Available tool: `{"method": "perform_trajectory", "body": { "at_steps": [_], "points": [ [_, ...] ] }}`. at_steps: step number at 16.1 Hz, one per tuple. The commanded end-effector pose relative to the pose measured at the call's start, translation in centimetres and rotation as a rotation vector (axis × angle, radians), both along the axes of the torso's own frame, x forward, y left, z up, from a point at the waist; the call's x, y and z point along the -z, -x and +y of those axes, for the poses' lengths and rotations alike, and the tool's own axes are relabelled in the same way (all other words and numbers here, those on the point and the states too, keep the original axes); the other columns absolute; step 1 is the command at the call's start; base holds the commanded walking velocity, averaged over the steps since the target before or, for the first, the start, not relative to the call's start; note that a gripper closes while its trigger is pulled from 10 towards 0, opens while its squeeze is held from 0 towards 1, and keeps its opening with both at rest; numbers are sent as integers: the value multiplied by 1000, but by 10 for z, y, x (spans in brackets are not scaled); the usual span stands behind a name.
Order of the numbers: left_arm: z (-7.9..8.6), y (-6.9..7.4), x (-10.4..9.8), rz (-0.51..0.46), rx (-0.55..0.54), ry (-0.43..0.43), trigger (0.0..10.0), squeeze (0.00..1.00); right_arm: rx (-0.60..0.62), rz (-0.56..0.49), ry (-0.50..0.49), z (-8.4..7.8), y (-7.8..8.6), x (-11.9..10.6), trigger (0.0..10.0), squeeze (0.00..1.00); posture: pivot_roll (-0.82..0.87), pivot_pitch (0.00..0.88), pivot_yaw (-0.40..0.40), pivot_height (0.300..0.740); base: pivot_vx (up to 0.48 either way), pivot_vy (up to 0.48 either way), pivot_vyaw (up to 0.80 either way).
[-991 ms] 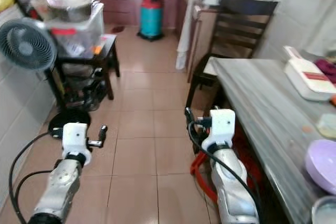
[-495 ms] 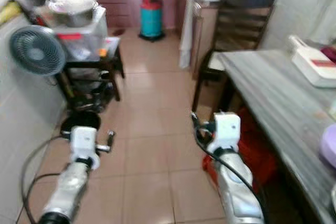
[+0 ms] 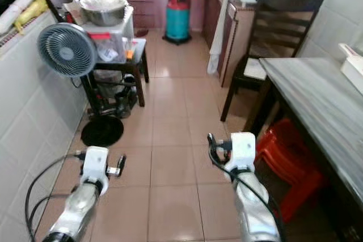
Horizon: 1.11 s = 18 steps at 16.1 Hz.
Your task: Setting the table
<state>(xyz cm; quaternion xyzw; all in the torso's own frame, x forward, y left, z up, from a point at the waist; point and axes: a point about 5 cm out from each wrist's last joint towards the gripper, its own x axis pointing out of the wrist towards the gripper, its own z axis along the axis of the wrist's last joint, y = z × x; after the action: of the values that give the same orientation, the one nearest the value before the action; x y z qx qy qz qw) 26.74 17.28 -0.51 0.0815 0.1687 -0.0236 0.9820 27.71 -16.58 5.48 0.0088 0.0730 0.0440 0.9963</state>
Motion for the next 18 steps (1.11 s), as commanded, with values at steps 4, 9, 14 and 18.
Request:
{"method": "perform_trajectory", "body": {
  "at_steps": [4,9,14,18],
  "points": [
    [2,1,7,48,21,-56,10000,0,9,40,21,-6,-1,15,10000,0,16,0,-14,740,0,446,0],
    [3,8,17,101,45,-103,10000,0,-7,100,44,-5,1,36,10000,0,16,0,-10,740,0,480,89],
    [4,20,31,197,44,-126,10000,0,-24,209,72,-1,10,61,10000,0,13,0,-9,740,0,480,276],
    [-1,24,38,255,55,-80,10000,0,-56,374,132,1,28,89,10000,0,-10,0,11,740,0,182,0]
  ]
}}
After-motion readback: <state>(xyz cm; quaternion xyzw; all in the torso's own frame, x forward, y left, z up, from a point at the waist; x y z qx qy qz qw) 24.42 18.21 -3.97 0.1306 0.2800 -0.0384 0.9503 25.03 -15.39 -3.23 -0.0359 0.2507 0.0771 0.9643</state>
